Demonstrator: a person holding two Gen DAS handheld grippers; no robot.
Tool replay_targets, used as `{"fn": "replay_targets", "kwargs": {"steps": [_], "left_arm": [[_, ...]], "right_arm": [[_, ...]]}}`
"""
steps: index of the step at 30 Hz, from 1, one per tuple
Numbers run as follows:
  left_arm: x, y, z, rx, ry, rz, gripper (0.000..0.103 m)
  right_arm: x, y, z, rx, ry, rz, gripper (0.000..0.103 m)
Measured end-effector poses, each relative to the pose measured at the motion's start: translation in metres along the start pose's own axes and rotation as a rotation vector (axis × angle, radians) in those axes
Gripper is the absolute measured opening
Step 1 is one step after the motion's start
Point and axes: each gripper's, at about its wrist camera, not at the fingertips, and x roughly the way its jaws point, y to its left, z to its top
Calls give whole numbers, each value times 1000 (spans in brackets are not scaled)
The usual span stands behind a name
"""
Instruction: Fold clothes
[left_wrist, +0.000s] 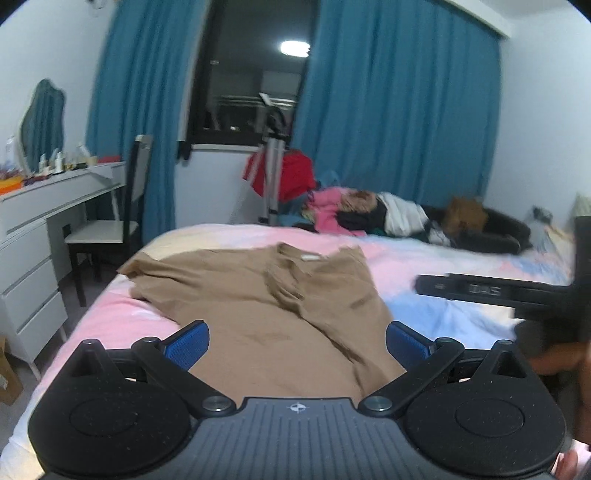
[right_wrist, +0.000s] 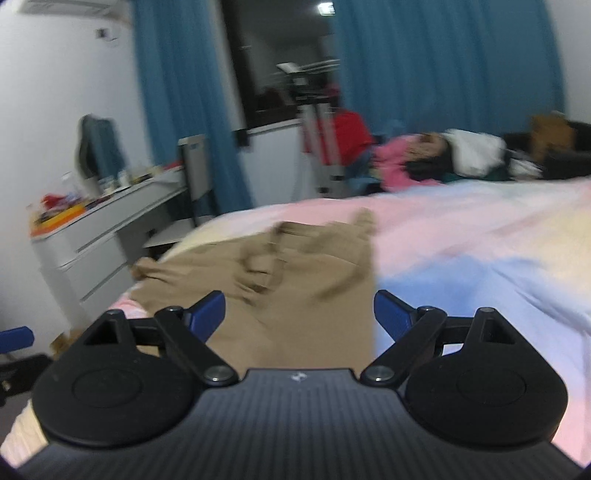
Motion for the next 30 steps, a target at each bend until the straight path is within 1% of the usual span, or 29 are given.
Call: {"fn": "replay_targets", "kwargs": {"steps": [3, 4, 5, 7, 10, 11, 14, 16, 18, 19, 21, 22, 23, 24, 25, 30], "left_arm": [[1, 35, 0, -54, -20, 17, 103], [3, 46, -1, -73, -11, 37, 103], [5, 58, -3, -97, 3, 42, 103], [11, 79, -8, -146, 31, 55, 103], [21, 106, -15, -222, 66, 76, 103], [25, 114, -17, -248, 74, 82, 103], [30, 138, -22, -335, 82, 78, 103], [32, 149, -24, -367, 80, 81, 103], [33, 155, -24, -376, 80, 88, 103], [33, 157, -25, -378, 84, 91, 103], [35, 160, -28, -382, 92, 95, 103], [35, 159, -28, -382, 95, 95, 103], [35, 158, -28, -382, 98, 94, 103], [36, 157, -29, -382, 100, 94, 103], [36, 156, -29, -382, 103, 93, 103], [32, 150, -28, -372, 85, 87, 103]], "right_arm": [[56, 40, 15, -64, 43, 109, 88], [77, 55, 17, -81, 57, 140, 87], [98, 70, 18, -96, 71, 171, 78], [140, 98, 18, -121, 105, 231, 76], [200, 142, 9, -150, 155, 317, 75], [219, 157, 6, -164, 170, 341, 74], [253, 190, -2, -208, 215, 377, 70], [275, 212, -8, -237, 246, 400, 70], [297, 234, -14, -266, 276, 423, 70], [302, 240, -18, -302, 288, 417, 70], [303, 242, -18, -340, 279, 376, 57], [303, 243, -18, -358, 273, 355, 38], [304, 243, -19, -376, 268, 334, 17], [304, 244, -19, -394, 262, 313, 11], [301, 239, -14, -356, 249, 314, 9], [269, 199, 26, -165, 98, 282, 7]]}}
